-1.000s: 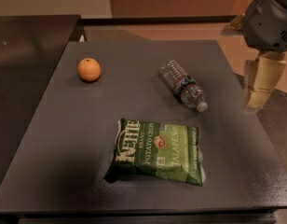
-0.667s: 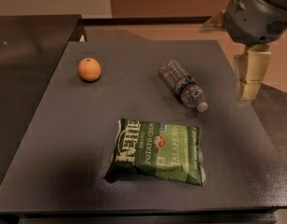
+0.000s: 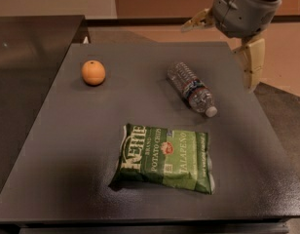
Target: Place water bottle upright
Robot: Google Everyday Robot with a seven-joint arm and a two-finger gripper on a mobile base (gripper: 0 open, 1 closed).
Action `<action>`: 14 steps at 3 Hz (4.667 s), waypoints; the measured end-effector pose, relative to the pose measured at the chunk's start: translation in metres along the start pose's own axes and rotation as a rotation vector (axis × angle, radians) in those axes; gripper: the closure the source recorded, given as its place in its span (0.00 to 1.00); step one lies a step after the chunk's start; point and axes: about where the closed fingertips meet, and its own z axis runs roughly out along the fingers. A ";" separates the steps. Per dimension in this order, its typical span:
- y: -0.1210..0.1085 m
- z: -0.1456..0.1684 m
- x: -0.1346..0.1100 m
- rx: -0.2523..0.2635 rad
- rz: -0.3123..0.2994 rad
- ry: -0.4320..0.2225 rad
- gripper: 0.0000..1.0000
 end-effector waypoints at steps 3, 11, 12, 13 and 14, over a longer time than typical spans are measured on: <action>0.013 0.043 0.025 -0.004 -0.511 0.074 0.00; -0.026 0.120 0.005 -0.170 -0.889 0.003 0.88; -0.045 0.096 -0.016 -0.097 -0.784 -0.015 1.00; -0.066 0.071 -0.048 -0.042 -0.652 -0.038 1.00; -0.080 0.050 -0.075 -0.008 -0.511 -0.075 1.00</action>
Offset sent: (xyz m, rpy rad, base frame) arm 0.0017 -0.0288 -0.0587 -0.2121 -0.1079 0.7055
